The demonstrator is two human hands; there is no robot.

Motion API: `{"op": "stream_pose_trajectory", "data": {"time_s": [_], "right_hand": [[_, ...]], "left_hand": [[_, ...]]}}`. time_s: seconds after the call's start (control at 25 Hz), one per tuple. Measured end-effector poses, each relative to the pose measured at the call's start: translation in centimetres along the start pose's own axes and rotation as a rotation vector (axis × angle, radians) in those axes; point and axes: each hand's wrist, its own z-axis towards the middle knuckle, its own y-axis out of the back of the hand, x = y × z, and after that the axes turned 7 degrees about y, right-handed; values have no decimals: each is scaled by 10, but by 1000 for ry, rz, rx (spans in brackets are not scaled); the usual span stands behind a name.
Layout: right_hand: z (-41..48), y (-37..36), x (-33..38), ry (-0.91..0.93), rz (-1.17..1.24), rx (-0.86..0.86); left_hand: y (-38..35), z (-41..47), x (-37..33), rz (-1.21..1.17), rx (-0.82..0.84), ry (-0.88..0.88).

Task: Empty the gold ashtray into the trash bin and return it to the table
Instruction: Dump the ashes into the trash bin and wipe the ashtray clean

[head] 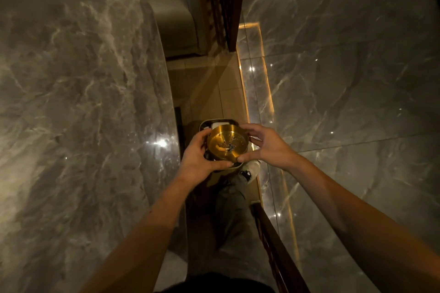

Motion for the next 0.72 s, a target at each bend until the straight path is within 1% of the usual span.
{"op": "stream_pose_trajectory", "data": {"time_s": [0.16, 0.28, 0.44, 0.6, 0.72], "right_hand": [[19, 7, -26, -64, 52, 80], [34, 13, -48, -82, 75, 74], [52, 25, -73, -108, 102, 112], [66, 40, -102, -155, 119, 130], [78, 44, -129, -194, 102, 146]], "left_hand": [[-13, 24, 12, -42, 21, 82], [-24, 45, 22, -12, -17, 122], [-44, 71, 32, 0, -60, 176], [-65, 95, 39, -52, -68, 264], [-81, 114, 59, -92, -60, 338]]}}
